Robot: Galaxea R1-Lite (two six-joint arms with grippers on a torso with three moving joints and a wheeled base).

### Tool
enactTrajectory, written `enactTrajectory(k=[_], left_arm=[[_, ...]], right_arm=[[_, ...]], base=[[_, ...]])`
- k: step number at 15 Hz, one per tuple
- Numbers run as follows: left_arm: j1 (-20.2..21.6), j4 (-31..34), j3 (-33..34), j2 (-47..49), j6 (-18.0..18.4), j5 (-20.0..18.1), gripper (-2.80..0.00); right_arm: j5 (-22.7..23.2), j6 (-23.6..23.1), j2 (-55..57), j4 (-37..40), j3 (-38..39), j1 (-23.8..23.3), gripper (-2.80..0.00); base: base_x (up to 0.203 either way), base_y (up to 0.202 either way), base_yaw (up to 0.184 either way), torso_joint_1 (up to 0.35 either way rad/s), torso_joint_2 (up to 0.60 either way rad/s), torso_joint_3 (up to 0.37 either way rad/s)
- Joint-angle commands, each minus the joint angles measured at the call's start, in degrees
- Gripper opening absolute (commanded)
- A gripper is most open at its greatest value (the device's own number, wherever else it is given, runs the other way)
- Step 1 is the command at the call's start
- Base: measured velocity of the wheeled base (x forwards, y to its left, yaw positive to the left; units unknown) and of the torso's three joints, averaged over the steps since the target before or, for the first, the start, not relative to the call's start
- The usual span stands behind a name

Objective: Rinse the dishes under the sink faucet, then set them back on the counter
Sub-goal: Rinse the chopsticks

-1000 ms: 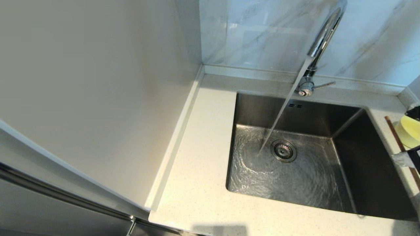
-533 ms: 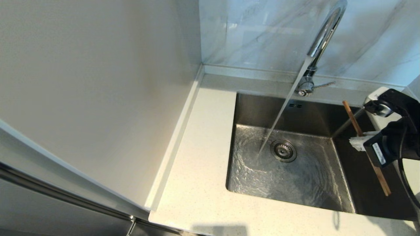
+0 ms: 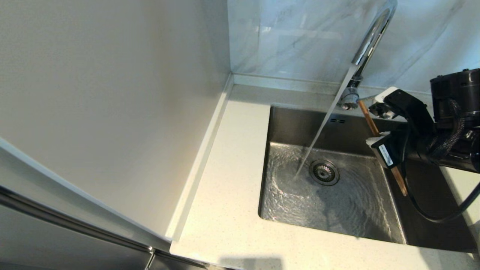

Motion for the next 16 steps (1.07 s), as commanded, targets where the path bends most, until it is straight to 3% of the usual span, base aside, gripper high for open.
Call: enactTrajectory(k=[1,4,16], left_arm=[[0.0,0.02,0.0,0.0,0.0,-0.04,-2.8],[0.0,0.02,0.0,0.0,0.0,0.03,-2.8],[0.0,0.02,0.0,0.0,0.0,0.03,-2.8]], right_arm=[[-0.91,1.48,3.23,0.02,-3.07,0.69,-2.8],[-3.46,3.42,5.81,-0.09,-6.05,1.67,-2.8],[-3.79,3.43,9.33,-0.09,-8.03,2.93,-2.8]], base=[[0.0,0.0,0.0,0.0,0.0,0.0],[0.0,0.0,0.0,0.0,0.0,0.0],[0.0,0.0,0.0,0.0,0.0,0.0]])
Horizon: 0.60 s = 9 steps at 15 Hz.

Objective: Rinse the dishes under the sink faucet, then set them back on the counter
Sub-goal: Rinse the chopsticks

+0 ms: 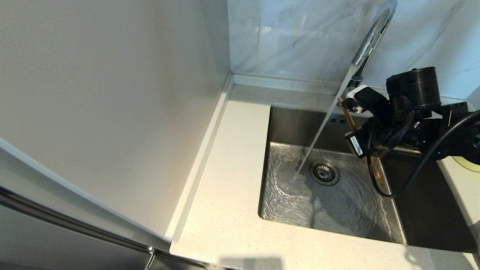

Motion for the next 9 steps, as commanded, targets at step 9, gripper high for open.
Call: enactTrajectory(k=[9], left_arm=[[0.02,0.02,0.0,0.0,0.0,0.04,-2.8]], right_arm=[[-0.52,-0.11,2.76,0.01,-2.12,0.38,-2.8]], base=[[0.0,0.0,0.0,0.0,0.0,0.0]])
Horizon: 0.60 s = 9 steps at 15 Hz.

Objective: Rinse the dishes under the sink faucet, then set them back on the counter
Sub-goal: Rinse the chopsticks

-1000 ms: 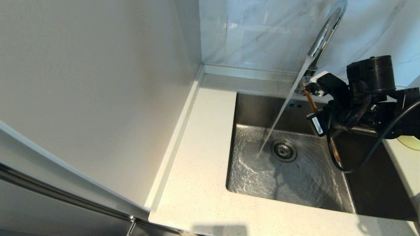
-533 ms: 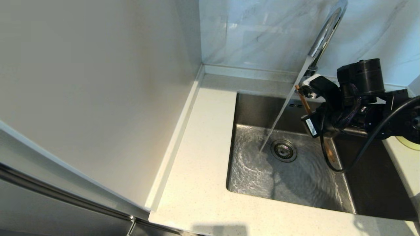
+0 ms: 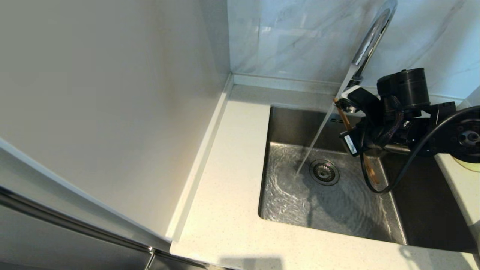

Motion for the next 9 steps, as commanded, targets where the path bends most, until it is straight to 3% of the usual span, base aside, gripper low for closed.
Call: enactTrajectory(k=[1,9], left_arm=[[0.0,0.0,0.0,0.0,-0.02,0.01,-2.8],[0.0,0.0,0.0,0.0,-0.02,0.02,-2.8]], right_arm=[[-0.12,-0.07,0.78,0.02,-0.23,0.01,-2.8],[-0.87,-0.05,1.03,0.02,-0.81,-0.32,-2.8]], base=[[0.0,0.0,0.0,0.0,0.0,0.0],[0.0,0.0,0.0,0.0,0.0,0.0]])
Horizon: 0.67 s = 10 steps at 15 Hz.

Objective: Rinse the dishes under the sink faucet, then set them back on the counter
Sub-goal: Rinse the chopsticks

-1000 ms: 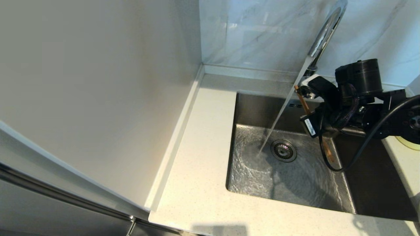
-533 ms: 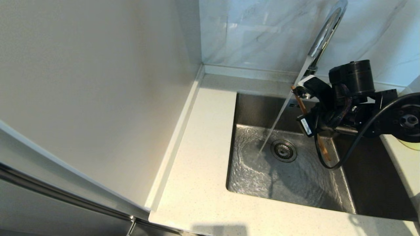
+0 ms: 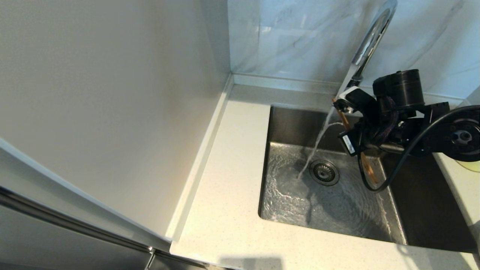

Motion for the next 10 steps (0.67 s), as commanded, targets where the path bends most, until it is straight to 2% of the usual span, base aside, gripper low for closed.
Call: enactTrajectory(k=[1,4,7,10], left_arm=[[0.0,-0.03,0.0,0.0,-0.01,0.04,-2.8],[0.0,-0.03,0.0,0.0,-0.01,0.04,-2.8],[0.0,-0.03,0.0,0.0,-0.01,0.04,-2.8],[0.0,-0.03,0.0,0.0,-0.01,0.01,-2.8]], right_arm=[[-0.18,-0.07,-0.22,0.02,0.03,-0.14,-2.8],[-0.21,-0.07,-0.9,0.1,0.61,-1.15,-2.8],[-0.13,0.02,-3.08,0.11,2.06,-4.1,-2.8],[0.0,4.92,-6.74,0.41,1.62,-8.91,-2.8]], base=[[0.0,0.0,0.0,0.0,0.0,0.0],[0.0,0.0,0.0,0.0,0.0,0.0],[0.0,0.0,0.0,0.0,0.0,0.0],[0.0,0.0,0.0,0.0,0.0,0.0]])
